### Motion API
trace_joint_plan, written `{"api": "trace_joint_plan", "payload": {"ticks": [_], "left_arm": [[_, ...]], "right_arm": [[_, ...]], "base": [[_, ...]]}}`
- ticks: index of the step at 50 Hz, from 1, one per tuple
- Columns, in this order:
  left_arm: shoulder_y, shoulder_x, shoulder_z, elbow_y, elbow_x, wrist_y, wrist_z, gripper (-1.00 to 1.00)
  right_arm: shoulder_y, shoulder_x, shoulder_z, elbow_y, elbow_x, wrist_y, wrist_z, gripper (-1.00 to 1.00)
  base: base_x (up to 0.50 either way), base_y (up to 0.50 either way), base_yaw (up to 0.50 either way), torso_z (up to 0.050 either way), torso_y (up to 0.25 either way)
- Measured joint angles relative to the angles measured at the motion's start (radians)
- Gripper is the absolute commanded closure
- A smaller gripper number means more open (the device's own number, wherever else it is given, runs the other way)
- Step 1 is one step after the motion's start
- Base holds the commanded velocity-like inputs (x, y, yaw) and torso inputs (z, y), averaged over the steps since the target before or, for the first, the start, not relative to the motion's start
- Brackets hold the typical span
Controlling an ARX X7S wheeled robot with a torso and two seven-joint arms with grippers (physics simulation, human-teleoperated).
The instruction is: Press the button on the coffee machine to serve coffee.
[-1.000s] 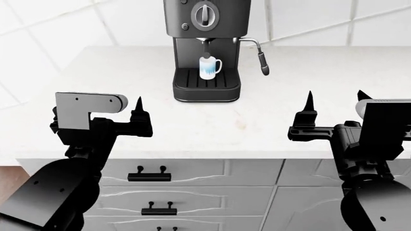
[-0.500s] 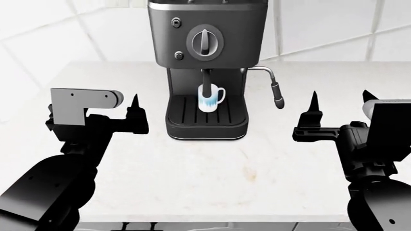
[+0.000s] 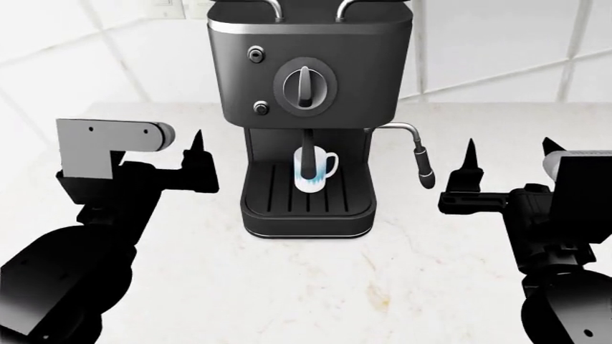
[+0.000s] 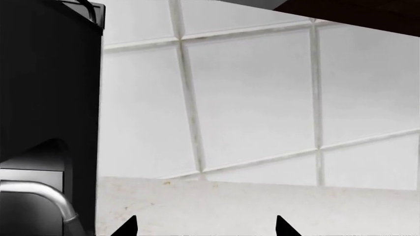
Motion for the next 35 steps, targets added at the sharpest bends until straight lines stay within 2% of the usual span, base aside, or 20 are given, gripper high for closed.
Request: {"api": "trace_joint_plan", "payload": {"ticks": [18,35], "left_arm": [[-0.181,0.108,-0.119,0.203,-0.217,-0.369,-0.123,-1.0],[-0.282,0.154,-0.107,0.247,-0.445,-0.478,-0.259,-1.0]], "right_arm": [[-0.025,-0.005,0.0,0.021,-0.002,-0.023,0.007,-1.0],[-0.044,-0.015,-0.001,0.042,0.001,-0.046,0.01,-1.0]], "base": [[0.0,0.0,0.0,0.0,0.0],[0.0,0.0,0.0,0.0,0.0]]}}
